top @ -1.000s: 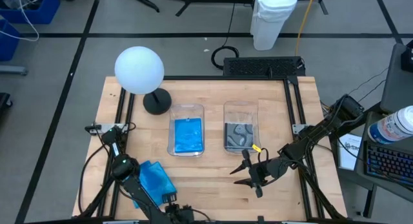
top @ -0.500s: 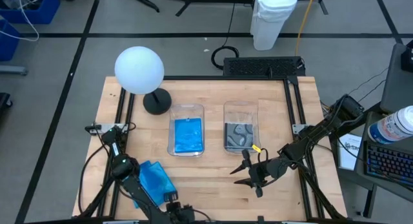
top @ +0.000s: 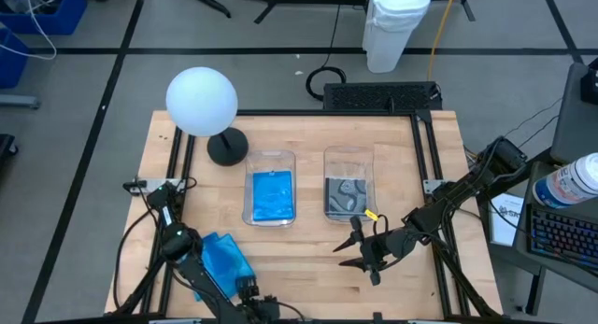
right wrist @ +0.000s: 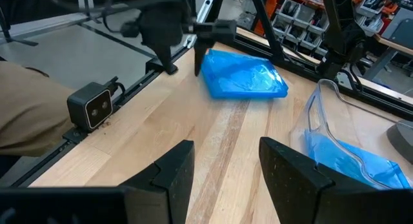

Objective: Pick & place jewel cases by type
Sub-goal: Put the blue CD case into the left transparent bin

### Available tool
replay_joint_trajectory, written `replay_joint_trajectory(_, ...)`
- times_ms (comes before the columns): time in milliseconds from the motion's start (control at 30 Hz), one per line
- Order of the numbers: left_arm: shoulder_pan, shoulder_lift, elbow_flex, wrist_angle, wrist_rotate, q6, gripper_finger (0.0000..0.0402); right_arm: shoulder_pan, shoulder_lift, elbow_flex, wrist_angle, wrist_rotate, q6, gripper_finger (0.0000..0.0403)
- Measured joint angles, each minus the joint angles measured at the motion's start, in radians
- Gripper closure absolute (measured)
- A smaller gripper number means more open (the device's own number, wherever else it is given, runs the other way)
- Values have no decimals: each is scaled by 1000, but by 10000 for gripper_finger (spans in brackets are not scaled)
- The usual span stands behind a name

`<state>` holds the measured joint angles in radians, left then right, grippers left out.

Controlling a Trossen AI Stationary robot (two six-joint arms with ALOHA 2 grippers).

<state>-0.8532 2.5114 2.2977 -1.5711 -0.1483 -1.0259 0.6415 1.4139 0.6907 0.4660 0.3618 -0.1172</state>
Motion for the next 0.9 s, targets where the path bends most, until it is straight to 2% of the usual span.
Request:
replay_joint_trajectory(200,1,-1,-113,-1,87,14,170,0,0,0,0,0,0,238)
replay_joint_trajectory(433,10,-2,-98,6,88,-13,200,0,0,0,1,1,0,238)
replay_joint_trajectory(633,7,-52,-97,0,87,-51,234,0,0,0,1,1,0,238)
replay_joint_trajectory(900,-2,-76,-96,1,17,-38,262,0,0,0,1,1,0,238)
